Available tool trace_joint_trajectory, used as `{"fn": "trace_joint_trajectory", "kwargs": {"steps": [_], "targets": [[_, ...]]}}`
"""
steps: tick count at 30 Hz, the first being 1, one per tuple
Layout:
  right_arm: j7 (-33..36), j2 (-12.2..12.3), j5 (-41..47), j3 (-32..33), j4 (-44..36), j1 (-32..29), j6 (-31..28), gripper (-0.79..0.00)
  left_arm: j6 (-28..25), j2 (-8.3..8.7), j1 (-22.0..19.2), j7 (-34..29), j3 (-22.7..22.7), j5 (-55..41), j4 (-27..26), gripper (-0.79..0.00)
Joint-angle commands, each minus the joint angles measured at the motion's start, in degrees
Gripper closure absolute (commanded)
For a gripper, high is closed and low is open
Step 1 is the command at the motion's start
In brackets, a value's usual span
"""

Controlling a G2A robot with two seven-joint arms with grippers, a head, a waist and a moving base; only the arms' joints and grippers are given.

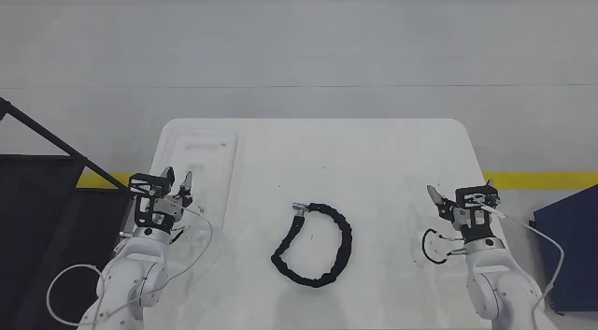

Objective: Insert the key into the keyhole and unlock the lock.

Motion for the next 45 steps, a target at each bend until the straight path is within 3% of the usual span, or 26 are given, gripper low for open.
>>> {"fn": "trace_joint_trajectory", "kwargs": {"steps": [1,36,37,45], "targets": [[0.0,0.0,0.0,0.0,0.0,0.0,0.0,-0.785,0.0,0.0,0.0,0.0,0.0,0.0,0.0,-0.307],[0.0,0.0,0.0,0.0,0.0,0.0,0.0,-0.784,0.0,0.0,0.0,0.0,0.0,0.0,0.0,-0.312],[0.0,0.0,0.0,0.0,0.0,0.0,0.0,-0.785,0.0,0.0,0.0,0.0,0.0,0.0,0.0,-0.785],[0.0,0.0,0.0,0.0,0.0,0.0,0.0,-0.785,0.5,-0.17,-0.2,0.6,-0.2,0.4,-0.1,-0.785]]}}
